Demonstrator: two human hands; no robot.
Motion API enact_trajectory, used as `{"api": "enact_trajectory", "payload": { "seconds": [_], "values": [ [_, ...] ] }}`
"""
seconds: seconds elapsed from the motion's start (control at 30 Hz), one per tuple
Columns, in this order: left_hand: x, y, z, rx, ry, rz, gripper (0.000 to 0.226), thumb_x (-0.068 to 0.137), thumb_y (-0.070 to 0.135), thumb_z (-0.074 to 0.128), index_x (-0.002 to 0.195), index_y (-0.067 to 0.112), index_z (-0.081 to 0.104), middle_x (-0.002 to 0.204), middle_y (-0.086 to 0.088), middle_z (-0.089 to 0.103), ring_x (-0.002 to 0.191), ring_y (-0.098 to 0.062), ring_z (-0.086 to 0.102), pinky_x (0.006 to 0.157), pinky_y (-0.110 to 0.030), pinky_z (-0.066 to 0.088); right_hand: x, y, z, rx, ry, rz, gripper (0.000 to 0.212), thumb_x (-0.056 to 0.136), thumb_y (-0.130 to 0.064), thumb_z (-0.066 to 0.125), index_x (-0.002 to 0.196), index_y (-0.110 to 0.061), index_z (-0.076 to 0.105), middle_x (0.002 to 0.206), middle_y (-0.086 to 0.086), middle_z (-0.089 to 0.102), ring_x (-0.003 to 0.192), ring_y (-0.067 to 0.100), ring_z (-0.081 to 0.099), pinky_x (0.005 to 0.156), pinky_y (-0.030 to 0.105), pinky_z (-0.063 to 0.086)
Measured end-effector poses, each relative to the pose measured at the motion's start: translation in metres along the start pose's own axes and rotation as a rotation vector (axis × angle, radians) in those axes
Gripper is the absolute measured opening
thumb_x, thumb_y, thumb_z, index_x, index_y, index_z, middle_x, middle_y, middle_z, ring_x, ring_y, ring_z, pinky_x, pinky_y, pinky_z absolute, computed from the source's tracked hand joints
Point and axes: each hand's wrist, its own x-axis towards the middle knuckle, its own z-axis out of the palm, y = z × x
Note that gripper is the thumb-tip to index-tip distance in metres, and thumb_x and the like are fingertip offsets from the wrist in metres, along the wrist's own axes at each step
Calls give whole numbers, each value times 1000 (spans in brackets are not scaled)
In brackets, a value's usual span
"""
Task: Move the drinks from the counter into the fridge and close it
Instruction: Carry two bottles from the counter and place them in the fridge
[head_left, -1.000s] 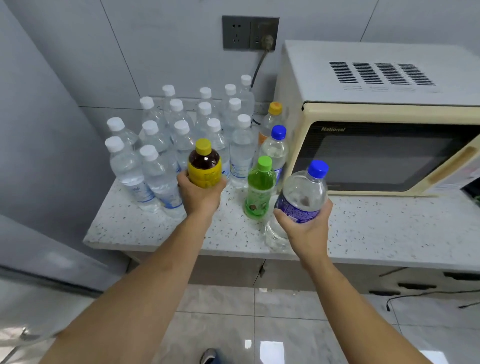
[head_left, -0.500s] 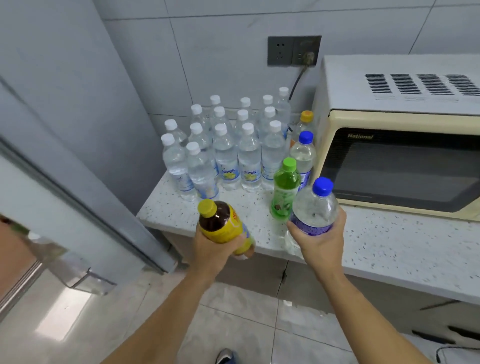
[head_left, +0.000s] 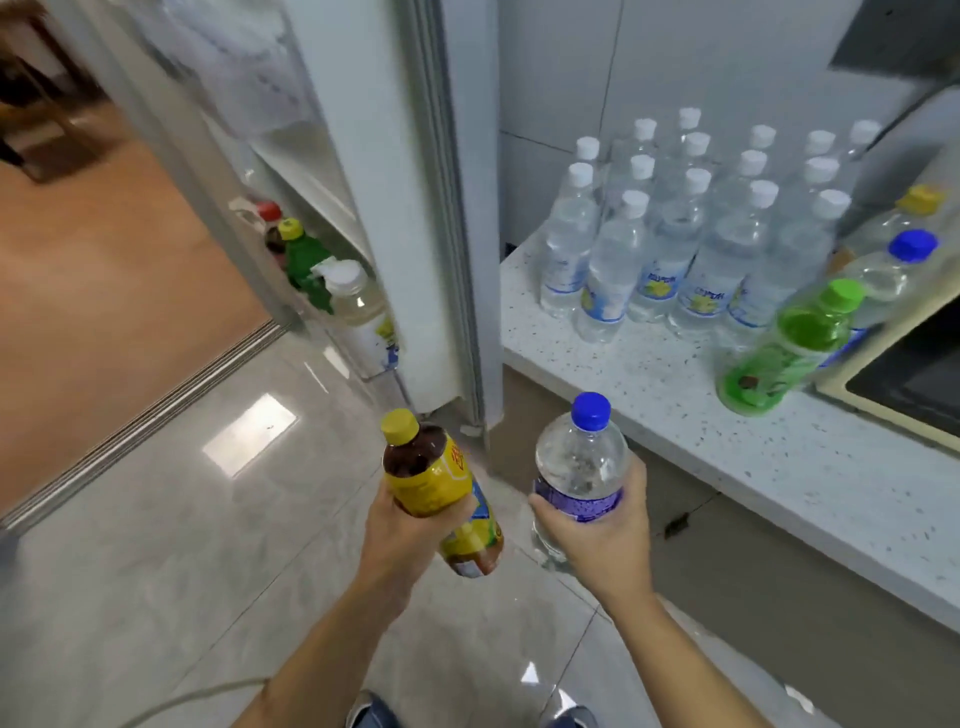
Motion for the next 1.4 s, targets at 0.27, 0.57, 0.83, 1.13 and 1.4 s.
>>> {"api": "enact_trajectory", "payload": {
  "seconds": [0.27, 0.57, 0.83, 1.13, 1.4],
  "values": [
    [-10, -8, -161, -45, 241, 4, 64, 59, 5, 92, 113, 26, 64, 99, 6, 76, 86, -10, 73, 63, -19, 56, -54, -12, 167, -28, -200, 34, 82, 55, -32, 91, 122, -48, 45, 112, -27, 62, 100, -5, 64, 76, 3, 46],
    [1, -8, -352, -68, 467, 8, 63, 66, 1, 88, 112, 35, 62, 96, 12, 75, 81, -5, 72, 58, -17, 54, -101, -29, 360, -48, -391, 77, 84, 53, -41, 91, 123, -46, 45, 111, -26, 62, 99, -3, 64, 73, 5, 48],
    [76, 7, -436, -26, 545, -34, 69, 59, 23, 93, 118, 37, 60, 107, 10, 72, 98, -16, 70, 82, -43, 59, -69, -32, 486, -35, -461, 82, 86, 53, -39, 93, 119, -57, 41, 113, -32, 58, 104, -6, 61, 71, 6, 51],
    [231, 73, -487, 17, 546, 1, 63, 62, 20, 93, 112, 36, 60, 101, 11, 72, 93, -13, 69, 73, -32, 57, 51, -44, 606, 7, -444, 97, 86, 53, -41, 94, 123, -47, 45, 113, -25, 61, 102, -2, 63, 71, 8, 52],
    [364, 107, -500, 1, 398, 7, 63, 60, 19, 94, 110, 40, 61, 97, 14, 73, 85, -4, 70, 71, -29, 55, 153, -57, 661, -51, -286, 88, 76, 52, -40, 93, 112, -48, 47, 105, -25, 64, 94, -1, 66, 69, 9, 52]
  ]
}}
